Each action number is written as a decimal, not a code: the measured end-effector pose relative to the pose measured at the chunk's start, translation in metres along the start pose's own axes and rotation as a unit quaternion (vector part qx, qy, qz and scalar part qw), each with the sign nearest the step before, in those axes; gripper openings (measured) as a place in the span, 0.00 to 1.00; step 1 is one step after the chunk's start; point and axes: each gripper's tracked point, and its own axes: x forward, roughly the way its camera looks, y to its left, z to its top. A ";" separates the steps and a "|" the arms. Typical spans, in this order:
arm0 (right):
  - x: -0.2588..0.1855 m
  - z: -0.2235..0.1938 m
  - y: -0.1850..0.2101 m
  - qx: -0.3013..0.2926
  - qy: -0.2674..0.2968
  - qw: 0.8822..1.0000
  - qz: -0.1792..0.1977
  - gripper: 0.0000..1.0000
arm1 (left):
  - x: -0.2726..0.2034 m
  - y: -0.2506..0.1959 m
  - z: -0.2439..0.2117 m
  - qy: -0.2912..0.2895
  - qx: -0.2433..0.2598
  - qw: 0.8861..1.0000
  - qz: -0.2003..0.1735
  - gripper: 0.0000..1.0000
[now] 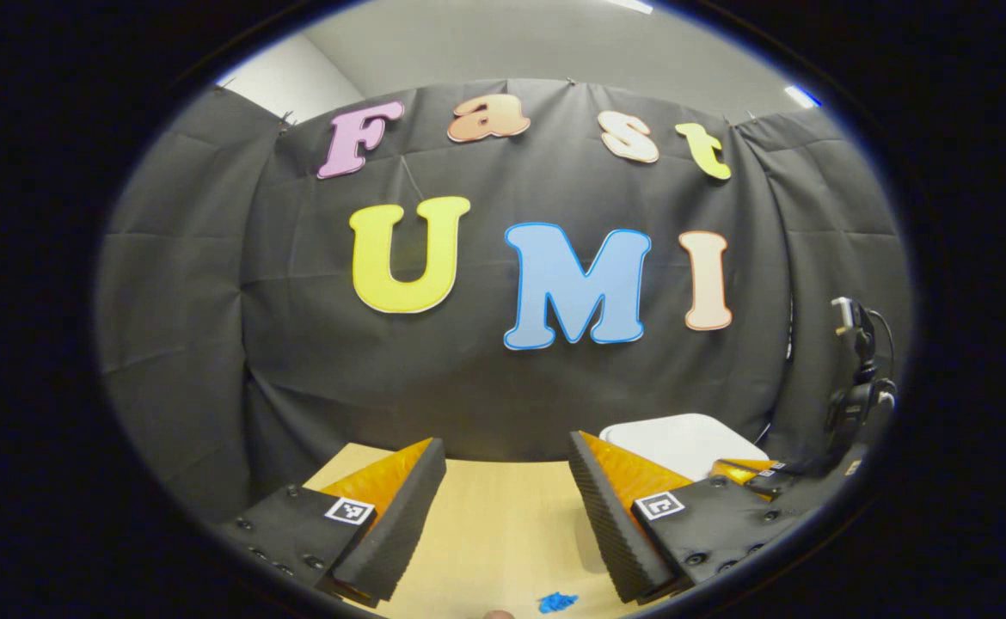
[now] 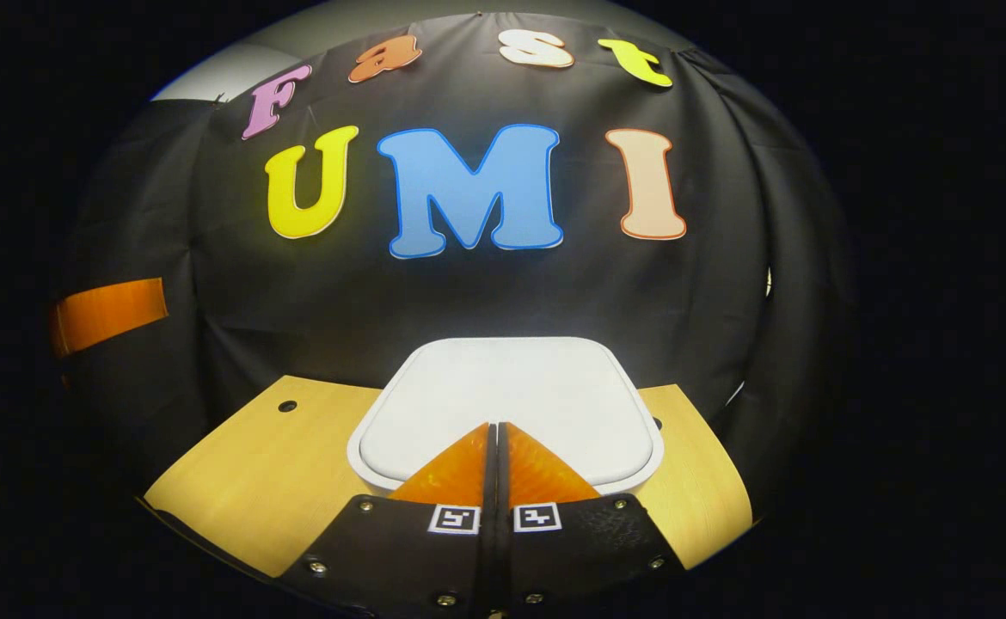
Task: Press the lid of the desktop garbage bin to open it, pick up the crumpled paper on the desktop and throw it into the bin, then pick up the pop can on the desktop and drop it into the bin, and finally close the garbage bin lid.
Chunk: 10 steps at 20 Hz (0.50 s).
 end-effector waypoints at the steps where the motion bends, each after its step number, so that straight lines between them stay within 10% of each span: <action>1: 0.000 -0.001 0.000 0.000 0.001 1.000 0.001 0.01 | 0.000 -0.001 -0.002 0.001 -0.002 1.000 0.000 0.96; 10: -0.010 0.017 -0.002 0.027 -0.029 0.999 0.011 0.00 | 0.005 -0.004 -0.002 0.000 0.005 1.000 -0.002 0.95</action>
